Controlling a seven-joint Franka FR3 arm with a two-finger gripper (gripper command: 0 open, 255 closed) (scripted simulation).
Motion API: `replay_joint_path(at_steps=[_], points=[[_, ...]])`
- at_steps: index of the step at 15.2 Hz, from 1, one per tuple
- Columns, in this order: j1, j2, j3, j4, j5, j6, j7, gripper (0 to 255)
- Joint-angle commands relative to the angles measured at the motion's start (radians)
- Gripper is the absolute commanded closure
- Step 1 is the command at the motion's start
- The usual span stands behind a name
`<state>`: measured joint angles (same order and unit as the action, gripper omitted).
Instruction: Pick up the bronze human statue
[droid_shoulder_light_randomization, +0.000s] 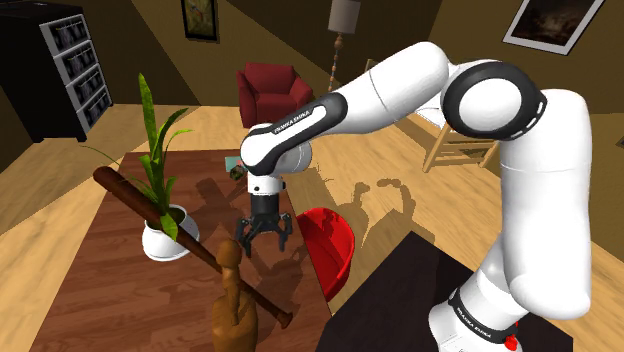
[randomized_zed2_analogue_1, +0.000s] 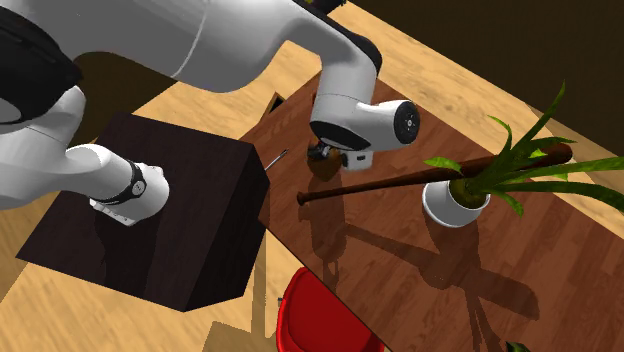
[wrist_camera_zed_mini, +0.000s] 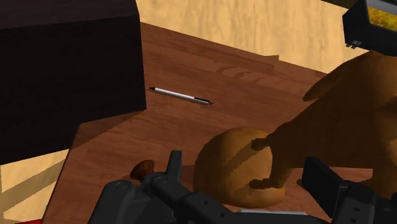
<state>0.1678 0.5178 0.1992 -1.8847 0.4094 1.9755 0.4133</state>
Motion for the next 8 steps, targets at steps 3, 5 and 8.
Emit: replay_joint_path(at_steps=[3,5,8], points=[[0.026,0.166,0.019,0.151,0.041,-0.005,0.052,0],[0.040,0.248,0.023,0.235,0.061,-0.015,0.074,0],[0.060,0.361,0.028,0.357,0.086,-0.035,0.106,0]])
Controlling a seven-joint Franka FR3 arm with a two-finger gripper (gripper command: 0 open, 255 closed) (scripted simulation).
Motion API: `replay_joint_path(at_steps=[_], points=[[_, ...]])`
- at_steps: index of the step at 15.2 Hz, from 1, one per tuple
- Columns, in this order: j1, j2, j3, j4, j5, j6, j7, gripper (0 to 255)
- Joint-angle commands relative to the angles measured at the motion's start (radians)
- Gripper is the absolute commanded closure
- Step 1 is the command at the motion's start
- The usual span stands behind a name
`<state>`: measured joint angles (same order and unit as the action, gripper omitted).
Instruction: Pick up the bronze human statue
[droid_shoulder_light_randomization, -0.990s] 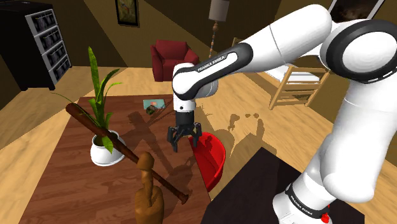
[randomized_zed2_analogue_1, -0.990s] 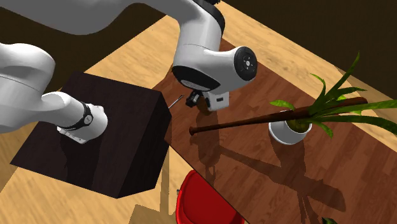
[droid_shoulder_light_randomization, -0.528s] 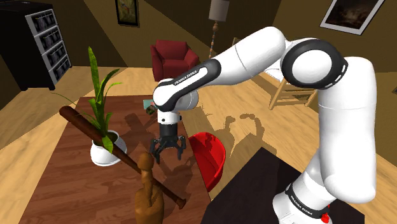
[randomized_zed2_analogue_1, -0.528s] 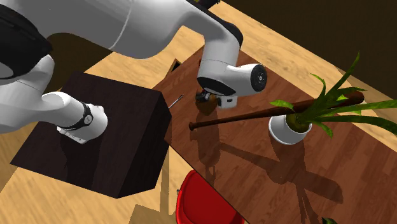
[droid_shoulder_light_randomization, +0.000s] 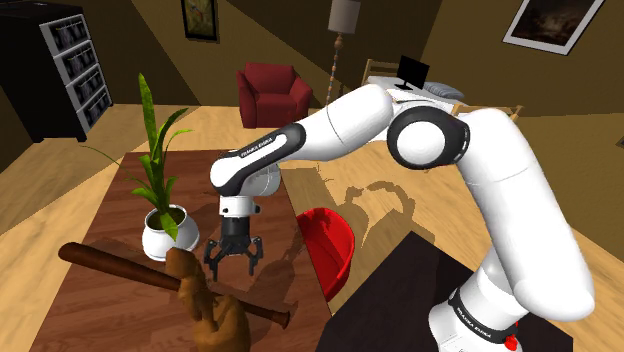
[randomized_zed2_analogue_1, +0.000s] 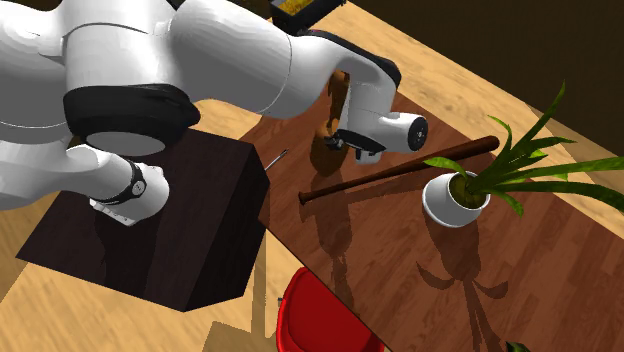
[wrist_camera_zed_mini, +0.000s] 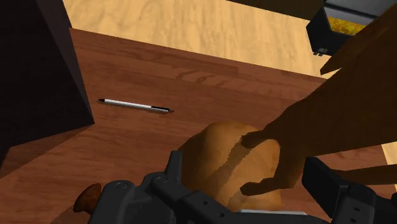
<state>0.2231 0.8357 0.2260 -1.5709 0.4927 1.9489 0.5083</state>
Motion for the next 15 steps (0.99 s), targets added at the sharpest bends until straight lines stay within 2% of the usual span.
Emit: replay_joint_path(at_steps=[1,9,10,15], points=[[0.006,0.054,0.001,0.047,0.003,-0.003,0.008,0],[0.013,0.127,-0.004,0.083,0.000,0.029,-0.012,0],[0.012,0.125,-0.004,0.083,-0.001,0.027,-0.012,255],[0.013,0.124,-0.004,0.081,0.000,0.028,-0.012,255]])
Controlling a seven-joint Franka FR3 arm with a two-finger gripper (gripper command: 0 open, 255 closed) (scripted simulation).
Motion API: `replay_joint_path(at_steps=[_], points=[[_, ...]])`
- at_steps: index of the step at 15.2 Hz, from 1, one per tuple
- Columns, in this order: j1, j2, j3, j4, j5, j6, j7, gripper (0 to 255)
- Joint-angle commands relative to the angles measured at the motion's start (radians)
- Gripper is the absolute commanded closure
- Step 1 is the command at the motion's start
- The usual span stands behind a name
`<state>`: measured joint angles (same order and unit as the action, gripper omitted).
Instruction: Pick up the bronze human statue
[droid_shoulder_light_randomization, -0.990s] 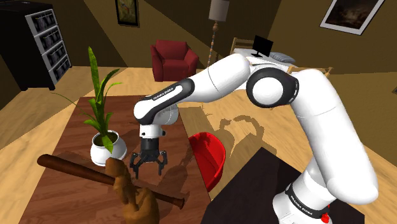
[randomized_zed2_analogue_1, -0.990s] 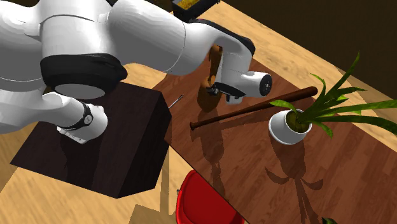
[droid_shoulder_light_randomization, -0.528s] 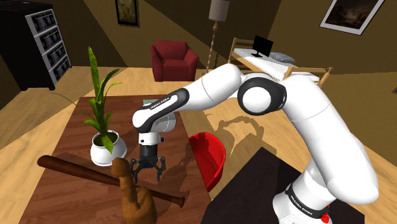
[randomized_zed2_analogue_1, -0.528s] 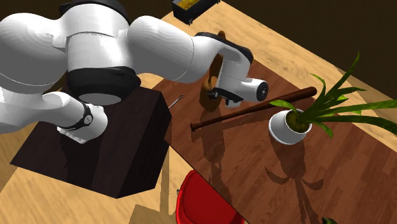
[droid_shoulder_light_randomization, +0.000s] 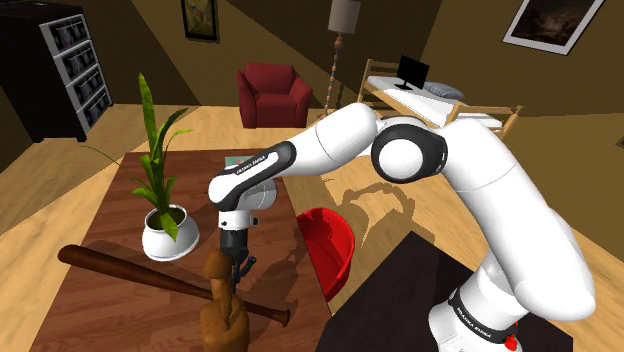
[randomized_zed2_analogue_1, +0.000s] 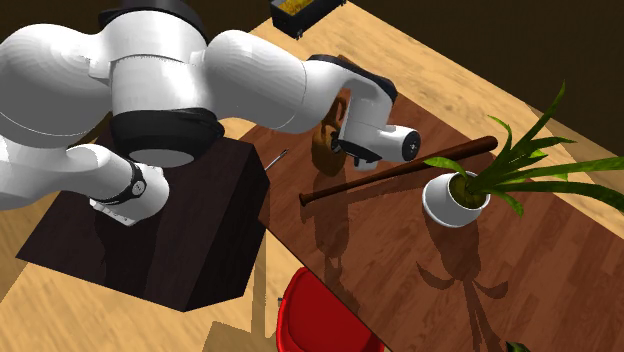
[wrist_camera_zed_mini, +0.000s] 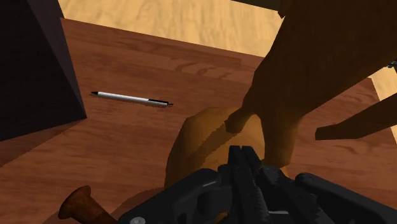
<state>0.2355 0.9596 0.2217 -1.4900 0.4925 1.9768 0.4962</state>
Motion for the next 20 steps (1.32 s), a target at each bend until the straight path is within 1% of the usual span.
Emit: replay_joint_path(at_steps=[1,4,5,8,11,15,18,20], points=[[0.000,0.000,0.000,0.000,0.000,0.000,0.000,255],[0.000,0.000,0.000,0.000,0.000,0.000,0.000,255],[0.000,0.000,0.000,0.000,0.000,0.000,0.000,0],[0.063,-0.129,-0.032,-0.074,-0.063,0.040,0.067,0],[0.138,-0.243,-0.066,-0.130,-0.140,0.066,0.149,0],[0.250,-0.370,-0.110,-0.177,-0.269,0.078,0.280,0],[0.338,-0.442,-0.137,-0.190,-0.379,0.066,0.387,0],[0.338,-0.428,-0.138,-0.196,-0.379,0.086,0.385,0]])
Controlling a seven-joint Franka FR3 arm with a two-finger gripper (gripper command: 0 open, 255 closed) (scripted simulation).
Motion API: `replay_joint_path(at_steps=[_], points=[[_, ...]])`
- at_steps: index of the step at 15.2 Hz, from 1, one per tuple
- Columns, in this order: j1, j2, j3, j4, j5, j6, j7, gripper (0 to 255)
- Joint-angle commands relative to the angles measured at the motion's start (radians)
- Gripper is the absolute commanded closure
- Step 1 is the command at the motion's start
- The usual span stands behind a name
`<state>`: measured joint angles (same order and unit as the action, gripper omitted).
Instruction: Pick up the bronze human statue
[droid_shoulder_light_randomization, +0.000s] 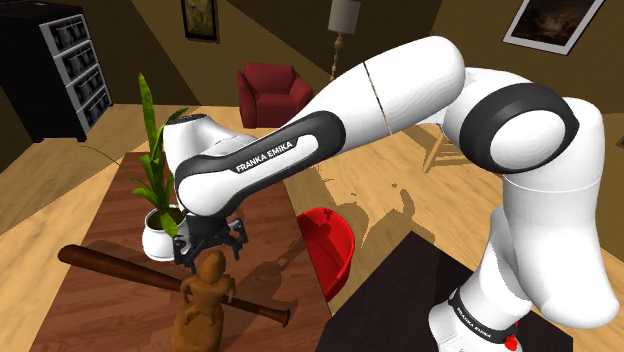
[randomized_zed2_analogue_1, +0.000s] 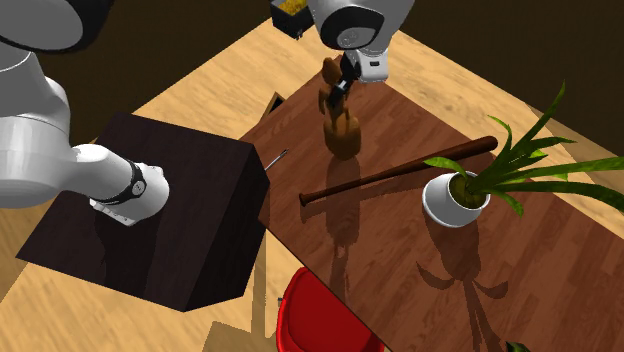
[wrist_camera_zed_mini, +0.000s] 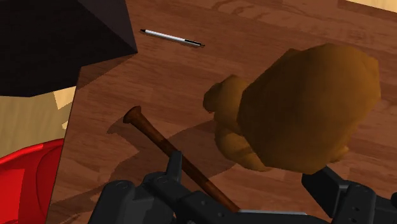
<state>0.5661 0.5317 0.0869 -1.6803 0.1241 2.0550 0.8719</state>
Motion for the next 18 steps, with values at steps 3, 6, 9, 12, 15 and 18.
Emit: replay_joint_path(at_steps=[3,6,9,12,15,18], points=[[0.009,0.022,-0.003,-0.014,-0.010,0.038,0.006,0],[0.009,0.042,-0.003,-0.019,-0.010,0.063,0.003,0],[0.010,0.046,-0.003,-0.014,-0.010,0.062,0.004,255],[0.010,0.046,-0.003,-0.015,-0.010,0.063,0.004,255],[0.010,0.046,-0.003,-0.015,-0.010,0.063,0.004,255],[0.010,0.046,-0.004,-0.015,-0.010,0.063,0.004,0]])
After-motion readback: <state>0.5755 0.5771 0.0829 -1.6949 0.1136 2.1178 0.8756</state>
